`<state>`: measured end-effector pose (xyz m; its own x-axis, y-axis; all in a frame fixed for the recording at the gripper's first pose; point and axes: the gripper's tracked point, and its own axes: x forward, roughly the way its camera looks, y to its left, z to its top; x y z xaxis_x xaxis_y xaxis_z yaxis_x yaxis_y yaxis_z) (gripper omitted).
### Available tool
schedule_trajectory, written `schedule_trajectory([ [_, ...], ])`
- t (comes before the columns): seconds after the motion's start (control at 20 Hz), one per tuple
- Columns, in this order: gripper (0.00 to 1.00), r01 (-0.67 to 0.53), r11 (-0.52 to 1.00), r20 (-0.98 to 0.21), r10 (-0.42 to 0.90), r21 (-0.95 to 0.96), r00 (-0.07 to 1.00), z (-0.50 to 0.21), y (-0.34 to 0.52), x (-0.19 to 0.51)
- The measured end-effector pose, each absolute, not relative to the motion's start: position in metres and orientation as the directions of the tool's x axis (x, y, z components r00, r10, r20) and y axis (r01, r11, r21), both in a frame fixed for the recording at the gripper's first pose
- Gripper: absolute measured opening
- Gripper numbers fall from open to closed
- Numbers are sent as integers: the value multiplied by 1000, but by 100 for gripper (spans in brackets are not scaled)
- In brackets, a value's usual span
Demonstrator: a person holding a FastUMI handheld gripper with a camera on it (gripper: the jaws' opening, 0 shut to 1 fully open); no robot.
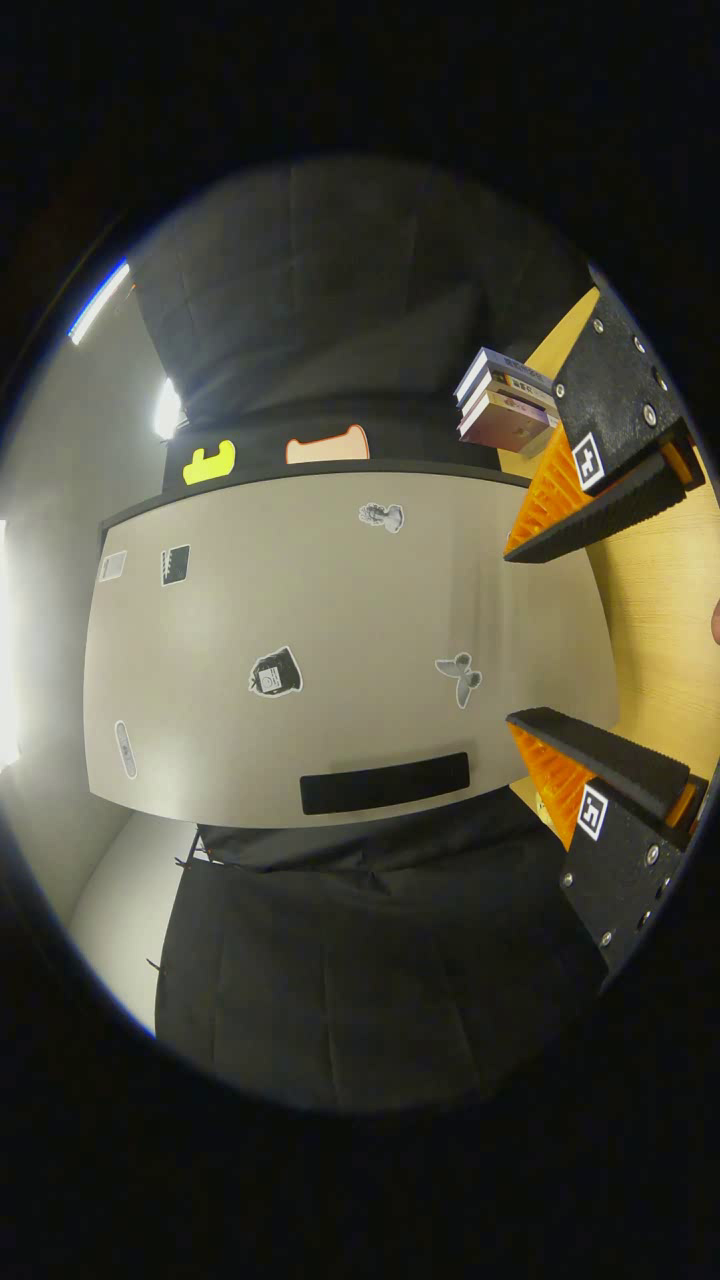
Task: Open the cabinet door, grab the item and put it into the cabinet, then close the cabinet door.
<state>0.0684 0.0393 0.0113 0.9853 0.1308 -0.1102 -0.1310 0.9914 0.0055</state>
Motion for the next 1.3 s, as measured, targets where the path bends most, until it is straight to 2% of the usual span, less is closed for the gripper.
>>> schedule_trajectory([
  [1.3,91,-118,993,-78,119,8,990,15,53,69],
])
